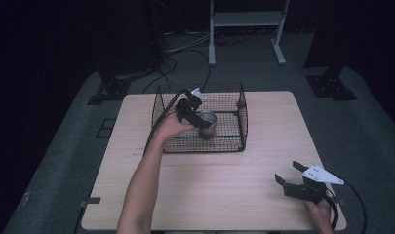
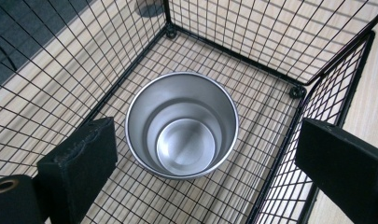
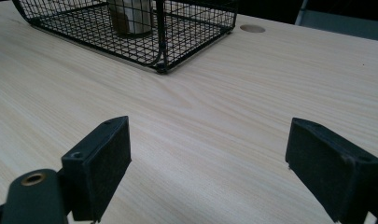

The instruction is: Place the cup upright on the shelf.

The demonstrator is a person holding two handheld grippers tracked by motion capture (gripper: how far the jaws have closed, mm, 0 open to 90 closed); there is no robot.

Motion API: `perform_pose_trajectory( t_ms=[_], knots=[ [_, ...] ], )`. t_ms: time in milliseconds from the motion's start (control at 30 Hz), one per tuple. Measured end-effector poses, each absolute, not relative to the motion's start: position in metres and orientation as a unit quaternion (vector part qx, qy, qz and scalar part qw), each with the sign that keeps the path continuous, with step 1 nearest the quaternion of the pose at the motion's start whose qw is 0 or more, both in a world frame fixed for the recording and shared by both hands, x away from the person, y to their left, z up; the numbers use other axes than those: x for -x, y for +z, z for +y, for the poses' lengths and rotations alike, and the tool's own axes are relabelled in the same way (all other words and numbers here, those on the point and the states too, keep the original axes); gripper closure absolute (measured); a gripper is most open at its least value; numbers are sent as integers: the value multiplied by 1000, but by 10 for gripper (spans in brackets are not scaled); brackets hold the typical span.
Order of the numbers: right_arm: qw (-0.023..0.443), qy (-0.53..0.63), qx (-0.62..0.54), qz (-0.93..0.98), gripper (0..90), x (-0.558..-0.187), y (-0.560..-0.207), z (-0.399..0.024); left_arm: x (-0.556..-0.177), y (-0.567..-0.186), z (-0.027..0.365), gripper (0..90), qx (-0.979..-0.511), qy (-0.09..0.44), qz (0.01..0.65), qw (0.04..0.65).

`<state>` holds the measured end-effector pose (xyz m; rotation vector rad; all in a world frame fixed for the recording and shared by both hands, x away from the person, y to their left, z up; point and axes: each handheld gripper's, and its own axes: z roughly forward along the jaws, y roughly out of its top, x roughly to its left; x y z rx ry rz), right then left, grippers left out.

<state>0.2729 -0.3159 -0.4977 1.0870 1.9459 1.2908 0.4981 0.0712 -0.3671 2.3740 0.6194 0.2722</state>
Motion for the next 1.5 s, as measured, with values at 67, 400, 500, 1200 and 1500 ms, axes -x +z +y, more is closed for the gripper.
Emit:
perform_pose_trajectory(
  t_ms=[67,400,500,1200,1500],
  knots=[
    [279,481,-405,726,134,-273,-498,-316,-496,-367,72,48,-906,105,238,334],
    [279,479,-407,726,134,-273,-498,-316,-484,-358,77,49,-898,110,232,356],
    [279,479,-407,726,134,-273,-498,-316,-480,-356,76,49,-897,110,231,360],
    [278,476,-406,728,134,-274,-498,-315,-443,-343,77,49,-884,116,205,404],
    [279,475,-407,729,134,-274,-498,-315,-430,-346,87,48,-872,129,210,422]
  ],
)
